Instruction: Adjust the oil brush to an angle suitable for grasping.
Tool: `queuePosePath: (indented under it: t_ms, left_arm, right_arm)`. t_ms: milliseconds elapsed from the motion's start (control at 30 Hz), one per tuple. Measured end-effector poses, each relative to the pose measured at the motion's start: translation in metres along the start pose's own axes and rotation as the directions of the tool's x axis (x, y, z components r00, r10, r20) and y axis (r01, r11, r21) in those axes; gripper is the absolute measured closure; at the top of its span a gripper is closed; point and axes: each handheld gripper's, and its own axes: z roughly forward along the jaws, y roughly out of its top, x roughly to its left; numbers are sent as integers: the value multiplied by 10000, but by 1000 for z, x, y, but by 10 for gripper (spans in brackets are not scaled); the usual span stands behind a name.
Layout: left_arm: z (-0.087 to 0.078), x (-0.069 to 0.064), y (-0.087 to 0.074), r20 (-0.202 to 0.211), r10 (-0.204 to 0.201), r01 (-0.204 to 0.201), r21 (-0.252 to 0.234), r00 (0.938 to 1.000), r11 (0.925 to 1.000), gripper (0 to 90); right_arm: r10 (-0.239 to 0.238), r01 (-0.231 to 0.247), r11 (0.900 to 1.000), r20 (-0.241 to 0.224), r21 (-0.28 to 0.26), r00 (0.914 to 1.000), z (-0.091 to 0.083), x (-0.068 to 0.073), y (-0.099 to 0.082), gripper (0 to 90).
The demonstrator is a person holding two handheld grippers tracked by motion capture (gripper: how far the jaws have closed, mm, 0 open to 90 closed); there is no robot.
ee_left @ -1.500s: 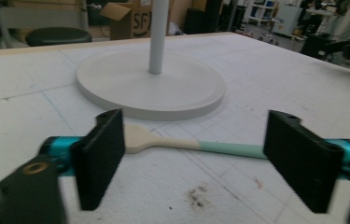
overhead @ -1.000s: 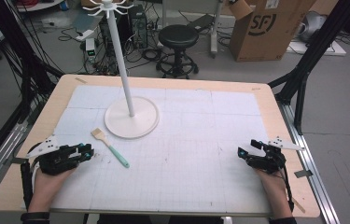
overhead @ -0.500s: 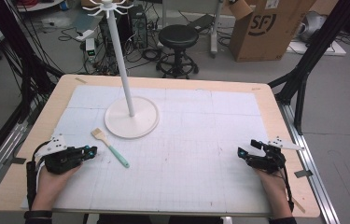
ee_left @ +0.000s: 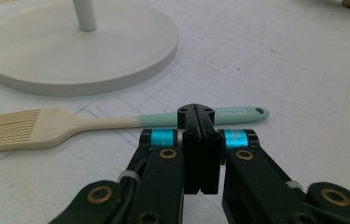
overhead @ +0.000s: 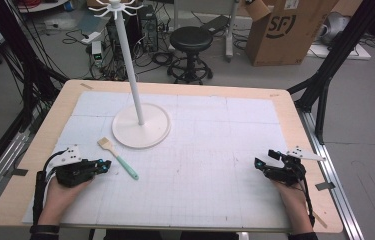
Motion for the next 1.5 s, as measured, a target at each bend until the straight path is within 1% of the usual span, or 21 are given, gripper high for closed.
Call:
queuePosePath:
  t_ms: [67, 133, 200, 267, 300, 400, 533, 600, 667, 800, 867, 1033, 1133, 1167, 1267, 1300, 1333, 1467, 1500]
  left_arm:
    - [1, 0, 1, 5, 36, -36, 94, 10000, 9999, 897]
    - [3, -2, 2, 130, 87, -90, 198, 9999, 9998, 897]
    - [8, -4, 5, 201, 295, -305, 534, 9994, 9981, 897]
    - [15, -8, 9, 301, 561, -587, 920, 9980, 9940, 897]
    - [19, -10, 11, 430, 723, -768, 1151, 9965, 9904, 897]
    - [30, -15, 14, 679, 910, -1003, 1485, 9935, 9838, 897]
    - [43, -18, 16, 781, 1118, -1261, 2129, 9907, 9689, 897]
    - [46, -20, 18, 793, 1128, -1273, 2113, 9904, 9691, 897]
    - [49, -20, 20, 813, 1188, -1341, 2190, 9896, 9665, 897]
    - [54, -21, 23, 817, 1246, -1399, 2221, 9888, 9649, 897]
    - [56, -20, 23, 817, 1140, -1291, 2139, 9901, 9683, 896]
    - [61, -19, 25, 835, 1109, -1264, 2111, 9903, 9693, 897]
    - [66, -20, 30, 776, 1183, -1331, 2269, 9899, 9648, 897]
    - [70, -21, 33, 788, 1226, -1382, 2398, 9893, 9609, 897]
    - [74, -21, 34, 819, 1252, -1413, 2365, 9887, 9613, 897]
    - [75, -21, 35, 830, 1211, -1373, 2313, 9892, 9632, 897]
    - [76, -20, 35, 852, 1179, -1348, 2317, 9894, 9634, 897]
    - [79, -19, 37, 841, 1216, -1383, 2346, 9890, 9622, 897]
    - [82, -19, 39, 802, 1215, -1375, 2402, 9894, 9609, 897]
  right_arm:
    - [7, -7, 10000, -10, 1, 10000, 0, 0, 0, 211]
    - [2, -2, 10000, -12, 8, 10000, 0, 0, 0, 211]
    - [-13, 13, 10000, 3, 11, 10000, 0, 0, 0, 212]
    - [-6, 6, 10000, 5, 15, 10000, 0, 0, 0, 212]
    - [-4, 4, 10000, 9, 12, 10000, 0, 0, 0, 212]
    - [4, -4, 10000, 6, 19, 10000, 0, 0, 0, 212]
    - [-14, 14, 10000, 0, 12, 10000, 0, 0, 0, 212]
    - [-1, 1, 10000, -9, 22, 10000, 0, 0, 0, 212]
    - [-5, 5, 10000, -8, 23, 10000, 0, 0, 0, 212]
    - [-31, 31, 10000, 2, 6, 10000, 0, 0, 0, 212]
    - [-35, 35, 10000, 7, 3, 10000, 0, 0, 0, 213]
    - [9, -9, 10000, -9, 35, 10000, 0, 0, 0, 213]
    - [-18, 18, 10000, 2, 23, 10000, 1, 0, 0, 219]
    - [-1, 1, 10000, 4, 19, 10000, 1, 0, 0, 219]
    - [-6, 6, 10000, 8, 33, 10000, 1, 0, 0, 220]
    - [-1, 1, 10000, 9, 35, 10000, 1, 0, 0, 220]
    - [-6, 6, 10000, 5, 29, 10000, 1, 0, 0, 221]
    - [68, -68, 10000, 11, 68, 10000, 1, 0, 0, 224]
    - [81, -81, 9999, 9, 75, 10000, 1, 0, 0, 227]
